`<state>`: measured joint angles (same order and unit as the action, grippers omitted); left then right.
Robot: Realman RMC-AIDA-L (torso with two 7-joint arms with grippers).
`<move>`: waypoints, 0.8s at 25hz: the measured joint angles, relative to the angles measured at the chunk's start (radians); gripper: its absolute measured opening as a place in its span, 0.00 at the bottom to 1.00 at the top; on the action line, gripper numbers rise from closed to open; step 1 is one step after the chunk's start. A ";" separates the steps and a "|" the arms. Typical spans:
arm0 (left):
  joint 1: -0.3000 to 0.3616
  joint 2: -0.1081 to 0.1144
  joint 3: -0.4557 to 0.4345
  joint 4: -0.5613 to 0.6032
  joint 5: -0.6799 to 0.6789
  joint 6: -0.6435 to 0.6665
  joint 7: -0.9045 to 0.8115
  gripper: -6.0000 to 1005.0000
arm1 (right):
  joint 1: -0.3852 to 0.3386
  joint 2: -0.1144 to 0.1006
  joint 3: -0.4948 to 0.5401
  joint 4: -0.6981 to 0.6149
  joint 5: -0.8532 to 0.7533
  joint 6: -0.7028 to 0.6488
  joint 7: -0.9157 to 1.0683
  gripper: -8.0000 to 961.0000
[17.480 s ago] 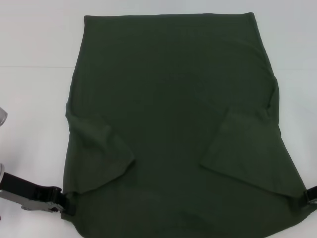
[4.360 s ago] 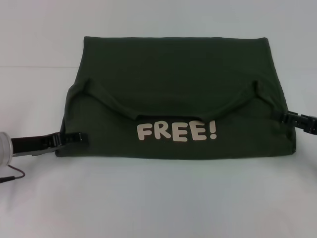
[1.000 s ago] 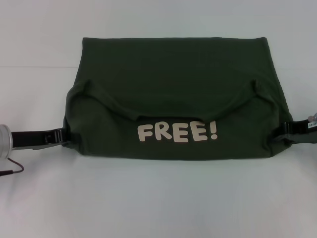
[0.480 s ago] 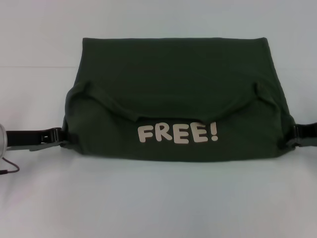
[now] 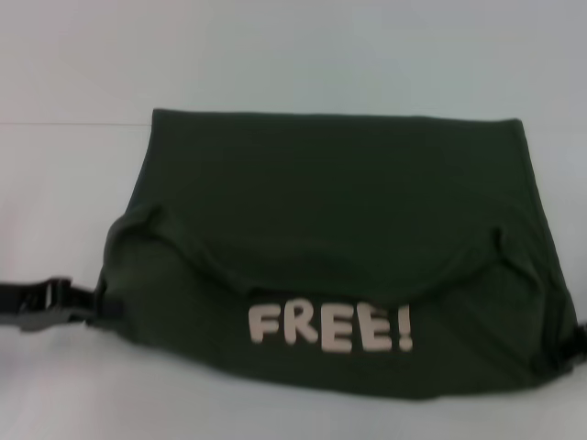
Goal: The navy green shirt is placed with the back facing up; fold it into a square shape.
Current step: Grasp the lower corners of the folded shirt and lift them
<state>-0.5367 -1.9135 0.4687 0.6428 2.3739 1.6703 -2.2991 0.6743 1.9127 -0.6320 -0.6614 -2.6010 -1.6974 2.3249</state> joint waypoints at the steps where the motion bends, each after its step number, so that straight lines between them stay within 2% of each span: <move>1: 0.007 0.001 -0.014 0.005 0.017 0.027 0.001 0.04 | -0.012 0.003 0.000 0.000 0.001 -0.026 -0.024 0.06; 4: 0.046 0.003 -0.045 0.008 0.064 0.119 0.009 0.04 | -0.047 0.014 0.000 0.004 0.002 -0.101 -0.086 0.06; 8: 0.063 0.004 -0.049 0.004 0.125 0.206 0.032 0.04 | -0.083 0.032 -0.007 0.010 0.000 -0.188 -0.170 0.06; 13: 0.079 -0.008 -0.043 0.004 0.183 0.296 0.066 0.04 | -0.126 0.056 -0.027 0.013 -0.025 -0.228 -0.217 0.06; 20: 0.099 -0.017 -0.038 0.009 0.238 0.351 0.112 0.04 | -0.150 0.059 -0.002 0.014 -0.026 -0.217 -0.233 0.06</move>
<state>-0.4374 -1.9302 0.4310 0.6515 2.6124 2.0209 -2.1869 0.5239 1.9713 -0.6339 -0.6474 -2.6268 -1.9141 2.0915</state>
